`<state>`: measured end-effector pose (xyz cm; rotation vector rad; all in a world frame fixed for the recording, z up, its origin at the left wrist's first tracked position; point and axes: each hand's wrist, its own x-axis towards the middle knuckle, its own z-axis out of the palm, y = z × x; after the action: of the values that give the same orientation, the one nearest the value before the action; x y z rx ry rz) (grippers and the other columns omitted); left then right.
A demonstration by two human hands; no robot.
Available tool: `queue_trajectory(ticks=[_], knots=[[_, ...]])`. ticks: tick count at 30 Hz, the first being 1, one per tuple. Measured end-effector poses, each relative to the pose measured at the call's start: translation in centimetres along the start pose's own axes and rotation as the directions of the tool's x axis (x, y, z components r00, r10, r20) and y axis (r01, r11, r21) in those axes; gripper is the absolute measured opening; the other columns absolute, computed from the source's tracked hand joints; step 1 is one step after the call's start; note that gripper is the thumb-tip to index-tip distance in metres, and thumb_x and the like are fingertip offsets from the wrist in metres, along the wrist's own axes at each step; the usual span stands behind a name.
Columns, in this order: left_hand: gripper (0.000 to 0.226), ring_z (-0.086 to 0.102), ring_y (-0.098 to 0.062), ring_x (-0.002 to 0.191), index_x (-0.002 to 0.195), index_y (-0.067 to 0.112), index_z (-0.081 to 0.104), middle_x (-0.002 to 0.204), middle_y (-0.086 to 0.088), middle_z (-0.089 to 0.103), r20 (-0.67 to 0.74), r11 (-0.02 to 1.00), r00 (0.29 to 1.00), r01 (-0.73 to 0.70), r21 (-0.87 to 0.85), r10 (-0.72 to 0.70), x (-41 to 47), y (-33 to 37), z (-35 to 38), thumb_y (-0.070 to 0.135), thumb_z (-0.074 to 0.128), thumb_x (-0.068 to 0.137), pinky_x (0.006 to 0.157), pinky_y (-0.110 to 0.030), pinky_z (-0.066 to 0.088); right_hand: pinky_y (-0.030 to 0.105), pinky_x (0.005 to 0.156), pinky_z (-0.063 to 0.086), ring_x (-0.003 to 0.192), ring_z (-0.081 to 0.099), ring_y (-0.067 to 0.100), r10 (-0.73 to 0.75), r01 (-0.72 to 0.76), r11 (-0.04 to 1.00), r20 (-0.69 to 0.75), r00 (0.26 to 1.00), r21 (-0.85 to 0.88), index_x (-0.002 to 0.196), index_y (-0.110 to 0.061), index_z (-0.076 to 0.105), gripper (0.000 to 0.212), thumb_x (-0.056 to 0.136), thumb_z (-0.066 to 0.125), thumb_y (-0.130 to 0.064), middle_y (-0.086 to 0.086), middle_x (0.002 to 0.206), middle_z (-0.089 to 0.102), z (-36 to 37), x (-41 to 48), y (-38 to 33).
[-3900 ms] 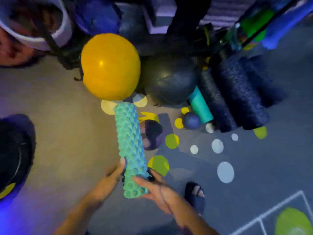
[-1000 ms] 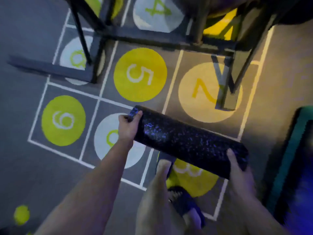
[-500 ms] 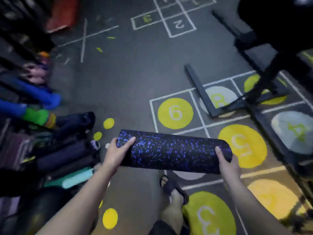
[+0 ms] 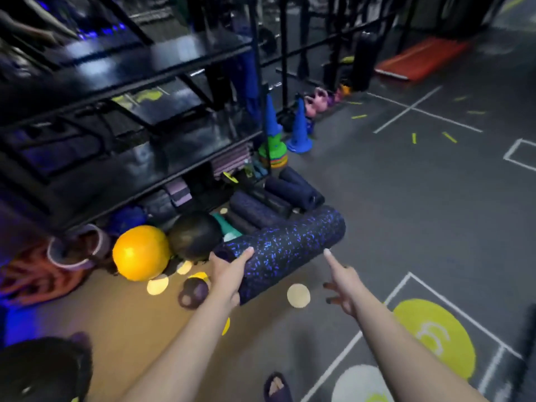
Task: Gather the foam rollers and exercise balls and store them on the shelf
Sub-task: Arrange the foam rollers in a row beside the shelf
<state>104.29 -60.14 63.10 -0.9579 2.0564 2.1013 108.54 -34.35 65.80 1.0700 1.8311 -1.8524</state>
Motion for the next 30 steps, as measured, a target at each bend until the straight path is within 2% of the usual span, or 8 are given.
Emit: queue_trajectory(ticks=[3,7,11,15,20,23,27,30], knots=[[0.087,0.074,-0.025,0.099,0.132,0.024,0.054,0.119,-0.005,0.074,0.038,0.980,0.992,0.129,-0.155,-0.124,-4.1,1.7,0.9,0.040,0.099,0.059,0.084,-0.047,0.063,0.050,0.086,0.054,0.102,0.066,0.031,0.054,-0.048,0.998,0.180,0.982,-0.041,0.118,-0.020,0.046,0.075,0.078,0.058,-0.082,0.007,0.120,0.059,2.7,-0.8,-1.0],[0.043,0.064,-0.007,0.048,0.117,0.021,0.064,0.078,0.004,0.074,0.149,0.966,0.968,0.221,-0.137,-0.201,-10.6,1.8,1.7,0.027,0.085,0.081,0.068,-0.028,0.051,0.038,0.070,0.055,0.100,0.071,0.024,0.015,-0.015,1.000,0.362,0.932,-0.001,0.130,-0.022,0.059,0.094,0.062,0.068,-0.087,0.000,0.116,0.074,3.6,-2.5,-1.0],[0.063,0.068,-0.020,0.071,0.125,0.016,0.059,0.097,0.001,0.076,0.205,0.960,0.954,0.250,-0.130,-0.220,-16.1,-0.3,2.1,0.034,0.091,0.073,0.092,-0.044,0.052,0.045,0.060,0.061,0.090,0.076,0.027,0.075,-0.098,0.993,0.315,0.946,0.058,0.136,-0.020,0.045,0.130,0.029,0.091,-0.077,0.003,0.117,0.073,1.7,-2.9,0.6],[0.044,0.069,-0.016,0.073,0.103,0.015,0.070,0.084,0.003,0.079,0.119,0.969,0.967,0.210,0.127,-0.225,-19.0,-0.4,3.6,0.053,0.078,0.084,0.071,-0.031,0.059,0.053,0.082,0.061,0.092,0.073,0.028,-0.004,-0.014,0.995,0.178,0.984,0.096,0.136,-0.016,0.034,0.130,0.032,0.097,-0.061,0.005,0.116,0.066,-2.2,-3.2,0.2],[0.032,0.053,-0.020,0.084,0.086,0.027,0.061,0.097,-0.002,0.059,0.030,0.963,0.988,0.138,0.231,-0.148,-16.5,2.3,6.2,0.056,0.058,0.098,0.092,-0.041,0.055,0.045,0.086,0.062,0.090,0.074,0.025,-0.083,0.079,0.996,0.156,0.984,0.026,0.131,-0.014,0.038,0.120,0.036,0.097,-0.056,0.006,0.115,0.067,-6.2,0.0,-3.2],[0.038,0.050,-0.017,0.083,0.091,0.024,0.063,0.100,-0.001,0.056,0.159,0.964,0.976,0.104,0.244,-0.146,-13.2,4.4,8.9,0.060,0.055,0.099,0.080,-0.034,0.045,0.042,0.090,0.060,0.093,0.074,0.021,-0.164,0.188,0.977,0.212,0.964,-0.098,0.136,-0.023,0.037,0.118,0.040,0.097,-0.058,0.000,0.117,0.067,-6.4,2.4,-5.7],[0.046,0.065,-0.004,0.090,0.116,0.028,0.067,0.110,0.014,0.071,0.324,0.968,0.926,0.129,0.216,-0.195,-7.8,5.1,13.2,0.067,0.056,0.094,0.071,-0.023,0.052,0.037,0.098,0.054,0.106,0.068,0.016,-0.247,0.341,0.876,0.289,0.925,-0.341,0.145,-0.028,0.032,0.121,0.047,0.092,-0.065,-0.005,0.130,0.063,-4.6,6.5,-9.0],[0.075,0.073,-0.013,0.100,0.135,0.036,0.049,0.122,0.010,0.070,0.322,0.961,0.909,0.224,0.160,-0.266,-2.8,5.1,16.2,0.076,0.071,0.077,0.065,-0.033,0.061,0.026,0.101,0.044,0.122,0.059,0.013,-0.352,0.503,0.717,0.372,0.859,-0.483,0.153,-0.021,0.031,0.109,0.066,0.089,-0.054,-0.005,0.140,0.056,-3.5,9.6,-12.1]])
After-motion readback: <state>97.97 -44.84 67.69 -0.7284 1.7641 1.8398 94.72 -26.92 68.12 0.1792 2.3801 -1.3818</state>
